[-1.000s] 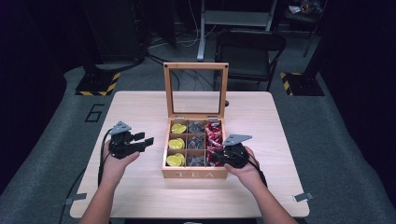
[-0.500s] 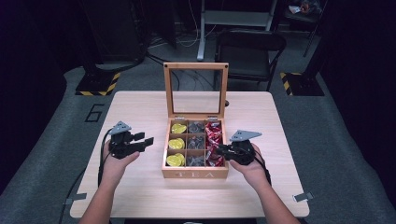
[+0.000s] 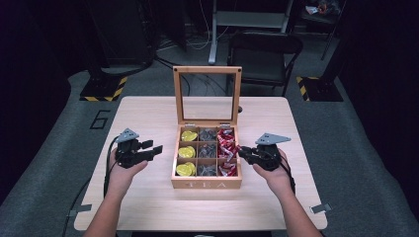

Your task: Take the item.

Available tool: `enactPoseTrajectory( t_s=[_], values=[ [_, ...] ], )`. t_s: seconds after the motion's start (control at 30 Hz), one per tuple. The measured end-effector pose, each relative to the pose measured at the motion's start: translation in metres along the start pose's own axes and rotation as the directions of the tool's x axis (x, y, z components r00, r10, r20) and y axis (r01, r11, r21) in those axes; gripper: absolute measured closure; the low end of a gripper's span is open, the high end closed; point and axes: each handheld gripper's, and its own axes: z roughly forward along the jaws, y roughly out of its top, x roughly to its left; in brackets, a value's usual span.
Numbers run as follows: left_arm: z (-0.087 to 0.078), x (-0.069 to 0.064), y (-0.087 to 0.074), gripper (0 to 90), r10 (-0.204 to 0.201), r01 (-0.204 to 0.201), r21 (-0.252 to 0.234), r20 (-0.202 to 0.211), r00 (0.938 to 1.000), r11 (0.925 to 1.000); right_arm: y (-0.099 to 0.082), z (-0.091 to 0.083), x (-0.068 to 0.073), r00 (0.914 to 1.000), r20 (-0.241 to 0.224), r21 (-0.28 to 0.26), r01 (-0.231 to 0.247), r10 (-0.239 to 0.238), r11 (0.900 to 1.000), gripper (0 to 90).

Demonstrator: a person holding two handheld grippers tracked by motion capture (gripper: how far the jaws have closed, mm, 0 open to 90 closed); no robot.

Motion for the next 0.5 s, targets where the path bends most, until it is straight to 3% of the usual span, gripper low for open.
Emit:
enactPoseTrajectory(
  t_s=[0.5],
  values=[
    [0.000,0.000,0.000,46.8,-0.001,0.001,-0.001,-0.002,1.0000,1.0000,-0.003,-0.021,-0.024,0.9962,0.067,-0.031,-0.054,0.056,0.9981,76.4]
  ],
)
